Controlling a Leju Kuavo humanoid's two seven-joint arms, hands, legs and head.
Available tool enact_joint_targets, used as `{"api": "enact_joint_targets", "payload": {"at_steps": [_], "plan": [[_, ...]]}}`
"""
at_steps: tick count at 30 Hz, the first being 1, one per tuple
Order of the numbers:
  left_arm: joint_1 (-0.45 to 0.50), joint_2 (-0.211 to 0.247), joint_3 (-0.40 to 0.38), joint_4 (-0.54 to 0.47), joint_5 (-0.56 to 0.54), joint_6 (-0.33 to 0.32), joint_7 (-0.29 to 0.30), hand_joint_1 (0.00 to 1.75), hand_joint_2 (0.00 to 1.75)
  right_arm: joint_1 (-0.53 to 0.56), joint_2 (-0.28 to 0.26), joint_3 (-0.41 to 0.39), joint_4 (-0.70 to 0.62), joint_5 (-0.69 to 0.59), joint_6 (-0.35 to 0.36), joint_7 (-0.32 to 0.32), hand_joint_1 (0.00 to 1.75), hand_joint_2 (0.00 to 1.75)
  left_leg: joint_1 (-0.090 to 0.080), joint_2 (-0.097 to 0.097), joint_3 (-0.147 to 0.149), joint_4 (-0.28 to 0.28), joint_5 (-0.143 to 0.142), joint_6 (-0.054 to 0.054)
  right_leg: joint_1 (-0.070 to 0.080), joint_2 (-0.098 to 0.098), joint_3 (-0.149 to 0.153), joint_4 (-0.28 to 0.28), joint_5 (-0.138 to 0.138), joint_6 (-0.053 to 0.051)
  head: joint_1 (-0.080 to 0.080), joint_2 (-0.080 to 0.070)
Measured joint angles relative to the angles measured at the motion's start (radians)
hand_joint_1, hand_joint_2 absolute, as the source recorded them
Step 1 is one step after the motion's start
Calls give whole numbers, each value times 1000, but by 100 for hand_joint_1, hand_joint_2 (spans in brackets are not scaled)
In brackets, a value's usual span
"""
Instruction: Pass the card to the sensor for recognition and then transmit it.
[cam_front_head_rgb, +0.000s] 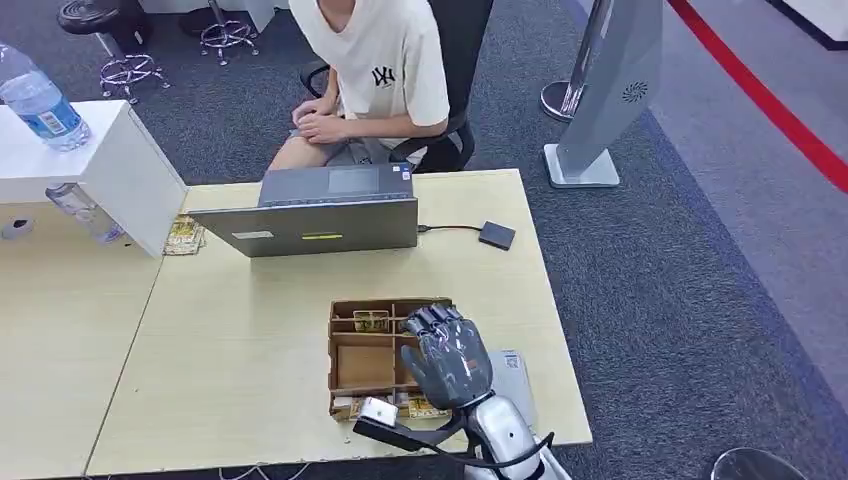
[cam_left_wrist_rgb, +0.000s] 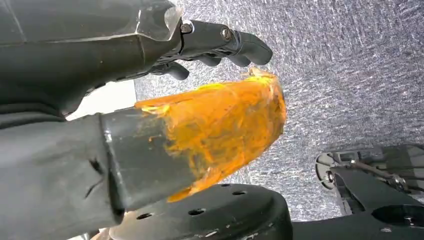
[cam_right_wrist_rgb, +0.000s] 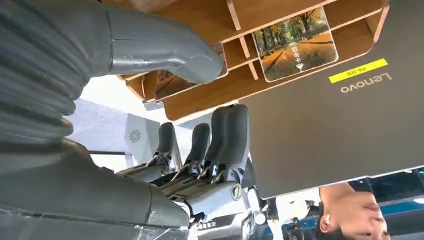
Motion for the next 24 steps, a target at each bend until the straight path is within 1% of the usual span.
{"api": "enact_joint_targets", "payload": {"at_steps": [2,3,5,6,8,12,15,16,18,20,21,22,23,24], "plan": [[0,1,0,0,0,0,0,0,0,-1,0,-5,5,-2,0,0,87,175,0,0,0,0,0,0,0,0,0,0,0,0,0,0],[0,1,0,0,0,0,0,0,0,-1,0,-7,7,-3,0,1,93,175,0,0,0,0,0,0,0,0,0,0,0,0,0,0],[0,2,0,0,0,0,0,0,0,-2,0,-10,10,-3,0,1,93,175,0,0,0,0,0,0,0,0,0,0,0,0,0,0],[0,2,0,0,0,0,0,0,0,-3,0,-12,12,-3,0,1,96,175,0,0,0,0,0,0,0,0,0,0,0,0,0,0],[0,2,0,0,0,0,0,0,0,-5,0,-16,18,-8,0,2,96,175,0,0,0,0,0,0,0,0,0,0,0,0,0,0],[0,2,0,0,0,-1,0,0,0,-10,0,-23,31,-16,0,3,101,175,0,0,0,0,0,0,0,0,0,0,0,0,0,0],[0,2,0,0,0,-1,0,0,0,-12,0,-24,42,-16,0,3,101,175,0,0,0,0,0,0,0,0,0,0,0,0,0,0],[0,2,0,0,0,-1,0,0,0,-13,0,-25,47,-16,0,3,96,175,0,0,0,0,0,0,0,0,0,0,0,0,0,0],[0,2,0,0,0,-1,0,0,0,-14,0,-29,54,-15,0,3,94,175,0,0,0,0,0,0,0,0,0,0,0,0,0,0],[0,2,0,0,0,-1,0,0,0,-16,0,-32,60,-15,0,6,96,175,0,0,0,0,0,0,0,0,0,0,0,0,0,0],[0,2,0,0,0,-1,0,0,0,-16,0,-34,63,-15,0,6,101,175,0,0,0,0,0,0,0,0,0,0,0,0,0,0],[0,2,0,0,0,-1,0,0,0,-17,0,-35,67,-15,0,6,115,175,0,0,0,0,0,0,0,0,0,0,0,0,0,0],[0,2,0,0,0,-1,0,0,0,-17,0,-37,70,-13,0,7,120,175,0,0,0,0,0,0,0,0,0,0,0,0,0,0],[0,2,0,0,0,-1,0,0,0,-18,0,-38,73,-12,0,11,120,175,0,0,0,0,0,0,0,0,0,0,0,0,0,0]]}}
